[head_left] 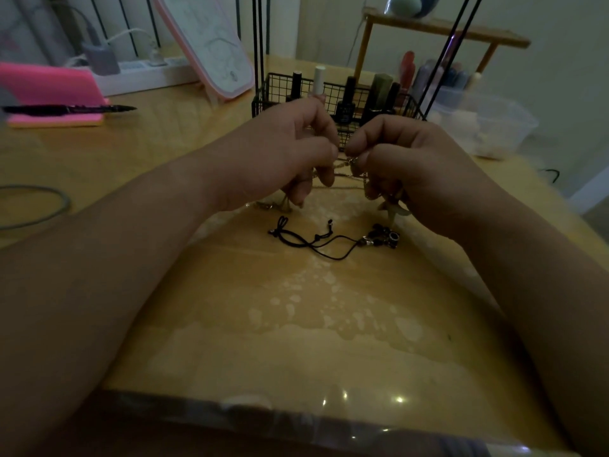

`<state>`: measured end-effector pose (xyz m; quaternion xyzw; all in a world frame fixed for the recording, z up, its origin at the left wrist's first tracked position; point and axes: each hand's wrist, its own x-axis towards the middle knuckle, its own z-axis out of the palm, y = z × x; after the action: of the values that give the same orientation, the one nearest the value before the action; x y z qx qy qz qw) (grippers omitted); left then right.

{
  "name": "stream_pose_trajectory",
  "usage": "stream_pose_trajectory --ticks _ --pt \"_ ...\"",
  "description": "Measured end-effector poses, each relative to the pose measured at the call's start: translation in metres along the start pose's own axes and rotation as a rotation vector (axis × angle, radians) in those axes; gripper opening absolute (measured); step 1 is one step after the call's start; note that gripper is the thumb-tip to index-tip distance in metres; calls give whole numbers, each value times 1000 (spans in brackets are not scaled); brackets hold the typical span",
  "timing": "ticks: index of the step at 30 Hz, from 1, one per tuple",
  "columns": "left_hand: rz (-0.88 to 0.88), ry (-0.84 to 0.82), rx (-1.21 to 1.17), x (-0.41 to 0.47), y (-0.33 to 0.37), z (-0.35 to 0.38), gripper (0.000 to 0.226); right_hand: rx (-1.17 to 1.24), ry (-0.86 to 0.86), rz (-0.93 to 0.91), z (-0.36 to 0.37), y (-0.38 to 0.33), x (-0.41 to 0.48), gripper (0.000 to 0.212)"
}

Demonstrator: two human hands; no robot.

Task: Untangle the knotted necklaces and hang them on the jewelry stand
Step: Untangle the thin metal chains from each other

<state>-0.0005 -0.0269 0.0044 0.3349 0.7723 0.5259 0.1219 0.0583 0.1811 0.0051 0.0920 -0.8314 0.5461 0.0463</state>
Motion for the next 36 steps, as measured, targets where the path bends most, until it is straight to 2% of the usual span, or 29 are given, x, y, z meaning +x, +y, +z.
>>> stream_pose_trajectory --ticks 4,17,25,36 --pt "54 -30 88 0 -3 1 14 23 10 0 -1 0 1 19" --pt "147 39 235 1 -5 2 7 36 -3 -37 -1 1 0 12" --pt "105 60 181 1 -4 3 5 -117 24 -47 3 -4 -4 16" --pt "43 94 201 1 -2 7 7 -409 81 -121 8 -4 -7 5"
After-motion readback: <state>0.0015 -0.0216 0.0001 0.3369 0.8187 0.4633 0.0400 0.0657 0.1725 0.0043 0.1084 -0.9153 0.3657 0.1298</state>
